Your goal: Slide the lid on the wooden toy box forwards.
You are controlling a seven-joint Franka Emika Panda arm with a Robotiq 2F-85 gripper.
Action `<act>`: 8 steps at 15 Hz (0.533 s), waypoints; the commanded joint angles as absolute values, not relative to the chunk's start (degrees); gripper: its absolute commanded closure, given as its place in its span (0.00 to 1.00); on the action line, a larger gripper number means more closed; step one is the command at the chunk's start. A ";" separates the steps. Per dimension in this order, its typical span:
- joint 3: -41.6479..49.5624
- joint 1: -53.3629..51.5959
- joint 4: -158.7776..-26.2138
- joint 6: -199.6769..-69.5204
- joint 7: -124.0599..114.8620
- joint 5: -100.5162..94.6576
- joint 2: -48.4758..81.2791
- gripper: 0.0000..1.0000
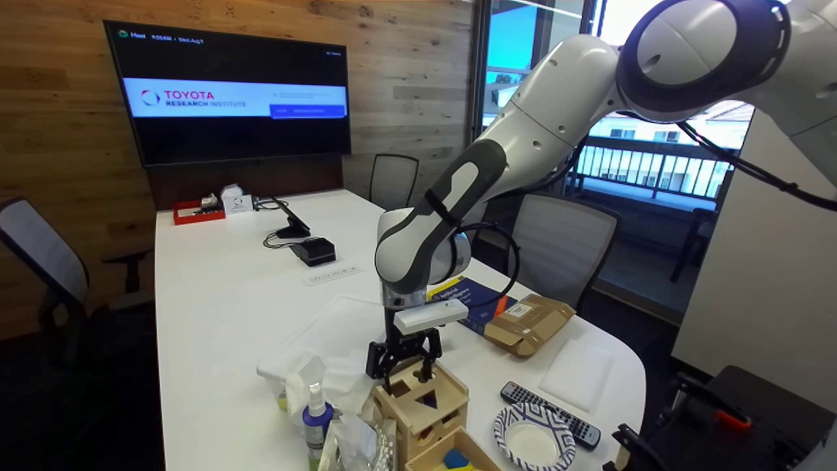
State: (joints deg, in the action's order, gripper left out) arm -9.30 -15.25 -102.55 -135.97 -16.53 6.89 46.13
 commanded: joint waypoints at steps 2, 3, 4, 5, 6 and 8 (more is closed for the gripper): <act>-10.87 -13.50 -102.99 -131.36 -13.39 9.55 45.07 0.00; -11.04 -13.30 -103.03 -130.73 -12.80 9.89 45.11 0.00; -11.13 -13.13 -103.04 -130.13 -12.50 10.17 45.14 0.00; -11.24 -13.05 -103.01 -129.65 -12.43 10.33 45.15 0.00; -11.35 -12.98 -103.03 -129.14 -12.16 10.49 45.16 0.00; -11.57 -12.87 -102.98 -128.09 -11.62 10.88 45.23 0.00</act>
State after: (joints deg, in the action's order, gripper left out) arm -10.56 -13.71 -102.55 -130.97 -13.57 9.03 46.13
